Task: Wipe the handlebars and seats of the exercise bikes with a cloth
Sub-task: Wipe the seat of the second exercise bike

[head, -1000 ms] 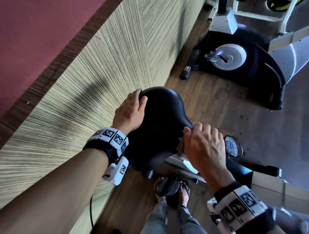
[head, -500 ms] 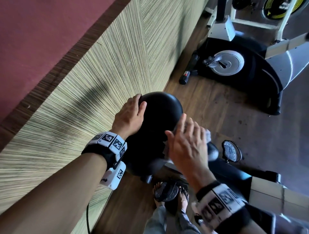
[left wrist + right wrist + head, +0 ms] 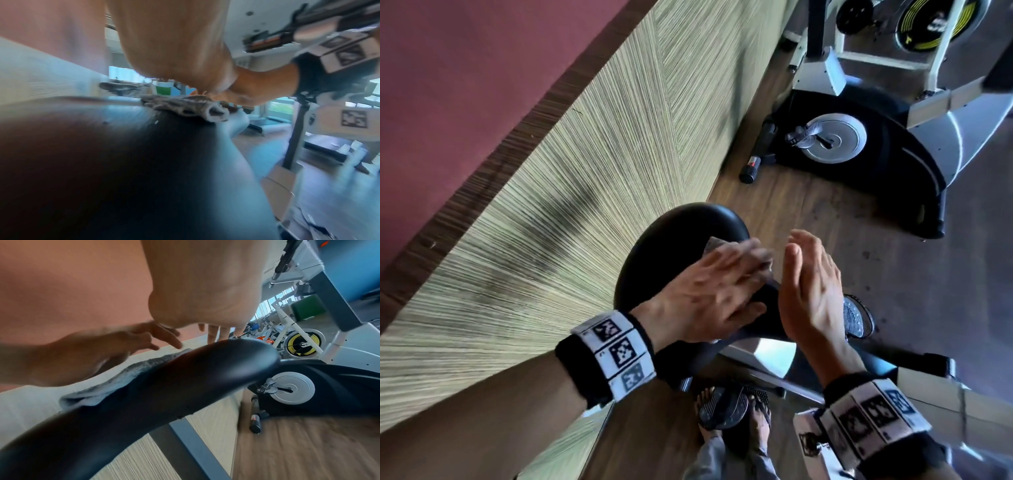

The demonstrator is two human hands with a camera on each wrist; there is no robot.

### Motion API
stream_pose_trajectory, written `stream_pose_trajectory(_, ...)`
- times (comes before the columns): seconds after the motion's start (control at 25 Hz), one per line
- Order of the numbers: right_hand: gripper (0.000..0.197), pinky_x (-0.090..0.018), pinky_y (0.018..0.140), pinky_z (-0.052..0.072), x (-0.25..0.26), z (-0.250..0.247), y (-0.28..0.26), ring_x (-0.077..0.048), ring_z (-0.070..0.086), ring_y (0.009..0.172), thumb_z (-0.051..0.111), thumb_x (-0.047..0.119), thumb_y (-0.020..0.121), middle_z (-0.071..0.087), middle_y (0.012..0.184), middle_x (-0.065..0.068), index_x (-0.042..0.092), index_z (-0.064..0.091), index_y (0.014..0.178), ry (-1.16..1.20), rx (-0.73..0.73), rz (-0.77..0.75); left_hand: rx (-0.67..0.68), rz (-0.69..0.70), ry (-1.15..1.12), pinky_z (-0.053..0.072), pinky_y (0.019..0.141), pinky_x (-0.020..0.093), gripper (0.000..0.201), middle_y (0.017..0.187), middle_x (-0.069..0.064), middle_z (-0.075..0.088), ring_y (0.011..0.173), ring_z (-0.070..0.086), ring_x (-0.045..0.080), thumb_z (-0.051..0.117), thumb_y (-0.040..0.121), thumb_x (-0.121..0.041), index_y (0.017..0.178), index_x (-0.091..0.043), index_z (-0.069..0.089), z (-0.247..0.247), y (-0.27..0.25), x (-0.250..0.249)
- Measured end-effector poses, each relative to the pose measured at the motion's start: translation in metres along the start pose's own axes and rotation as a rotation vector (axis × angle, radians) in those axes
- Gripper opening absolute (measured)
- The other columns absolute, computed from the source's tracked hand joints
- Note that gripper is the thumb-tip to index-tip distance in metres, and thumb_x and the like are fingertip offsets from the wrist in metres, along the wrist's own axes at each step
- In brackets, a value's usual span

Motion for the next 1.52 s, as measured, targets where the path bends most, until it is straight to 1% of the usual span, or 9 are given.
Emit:
stream_pose_trajectory(0.12, 0.053, -0.048, 0.091, 0.047, 0.006, 0.013, 0.005, -0.032, 0.062, 0.100, 0.018, 0.050, 0.106, 0.068, 0.110, -0.008, 0.013, 0.054, 0.119, 0.097, -0.033, 0.055, 0.244, -0.064, -0.018, 0.001, 0.128, 0.040, 0.071, 0.172, 0.004, 0.007, 0.158, -0.005, 0.020, 0.015, 0.105, -0.054, 0.163, -0.014, 0.016, 0.021, 0.021, 0.024)
stream_pose_trajectory(0.4, 0.042, -0.038, 0.087, 0.041, 0.015, 0.025, -0.006, -0.025, 0.057, 0.090, 0.024, 0.044, 0.105, 0.061, 0.094, 0.001, 0.015, 0.053, 0.109, 0.042, -0.023, 0.053, 0.085, -0.515, -0.157, 0.026, 0.119, 0.039, 0.062, 0.155, 0.009, 0.042, 0.145, 0.037, 0.027, 0.022, 0.105, -0.048, 0.150, -0.008, 0.040, 0.007, 0.046, 0.114)
stream_pose_trajectory(0.6, 0.042, -0.035, 0.086, 0.040, 0.015, 0.026, -0.007, -0.023, 0.055, 0.092, 0.023, 0.046, 0.106, 0.058, 0.098, 0.002, 0.016, 0.053, 0.110, 0.078, -0.038, 0.084, 0.125, -0.028, -0.092, 0.023, 0.124, 0.044, 0.060, 0.153, 0.005, 0.048, 0.148, 0.033, 0.025, 0.020, 0.104, -0.045, 0.146, -0.013, 0.049, 0.013, 0.034, 0.039)
stream_pose_trajectory(0.72, 0.041, -0.039, 0.093, 0.040, 0.010, 0.025, -0.011, -0.025, 0.055, 0.097, 0.025, 0.044, 0.106, 0.061, 0.104, -0.003, 0.016, 0.054, 0.112, -0.056, -0.029, 0.056, 0.212, 0.032, -0.166, 0.012, 0.127, 0.037, 0.063, 0.161, -0.002, 0.039, 0.154, 0.022, 0.019, 0.017, 0.105, -0.050, 0.154, -0.018, 0.041, 0.012, 0.038, 0.058)
stream_pose_trajectory(0.84, 0.039, -0.040, 0.093, 0.040, 0.016, 0.029, -0.005, -0.027, 0.056, 0.093, 0.028, 0.044, 0.106, 0.062, 0.101, -0.002, 0.017, 0.055, 0.108, -0.168, 0.031, 0.016, 0.167, -0.237, -0.191, 0.024, 0.122, 0.039, 0.062, 0.157, -0.001, 0.044, 0.148, 0.034, 0.019, 0.022, 0.101, -0.052, 0.148, -0.021, 0.050, 0.013, 0.051, 0.103)
stream_pose_trajectory(0.96, 0.029, -0.035, 0.082, 0.046, 0.022, 0.033, 0.003, -0.023, 0.058, 0.087, 0.037, 0.034, 0.104, 0.063, 0.094, 0.002, 0.017, 0.059, 0.101, -0.081, 0.096, -0.100, 0.110, -0.548, -0.371, 0.042, 0.102, 0.038, 0.043, 0.119, 0.009, 0.062, 0.121, 0.057, 0.031, 0.031, 0.103, -0.045, 0.113, -0.014, 0.059, 0.006, 0.052, 0.138)
stream_pose_trajectory(1.16, 0.022, -0.031, 0.083, 0.048, 0.019, 0.038, 0.004, -0.016, 0.058, 0.096, 0.043, 0.030, 0.103, 0.062, 0.101, 0.005, 0.016, 0.059, 0.108, 0.083, 0.186, -0.116, 0.157, -0.869, -0.391, 0.044, 0.095, 0.041, 0.054, 0.115, 0.017, 0.065, 0.110, 0.062, 0.033, 0.023, 0.110, -0.046, 0.119, -0.005, 0.057, 0.001, 0.020, 0.150)
stream_pose_trajectory(1.36, 0.019, -0.027, 0.069, 0.043, 0.016, 0.036, 0.005, -0.015, 0.060, 0.081, 0.042, 0.029, 0.103, 0.063, 0.095, 0.008, 0.019, 0.057, 0.105, 0.136, 0.131, -0.020, 0.111, -0.609, -0.163, 0.045, 0.090, 0.043, 0.045, 0.123, 0.007, 0.059, 0.111, 0.058, 0.028, 0.026, 0.106, -0.050, 0.121, -0.017, 0.054, 0.006, 0.057, 0.129)
stream_pose_trajectory(1.52, 0.028, -0.032, 0.067, 0.045, 0.015, 0.033, 0.001, -0.021, 0.059, 0.077, 0.039, 0.032, 0.103, 0.063, 0.091, 0.002, 0.012, 0.059, 0.102, 0.134, 0.113, -0.091, 0.097, 0.006, -0.054, 0.030, 0.117, 0.042, 0.040, 0.132, -0.008, 0.061, 0.130, 0.049, 0.017, 0.031, 0.105, -0.045, 0.122, -0.025, 0.061, 0.016, 0.064, 0.085)
Point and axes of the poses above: each hand's wrist, its own y-axis towards the middle knuckle, its own z-axis out of the palm, x = y × z, the point moved 3 cm from there along y, towards the middle knuckle
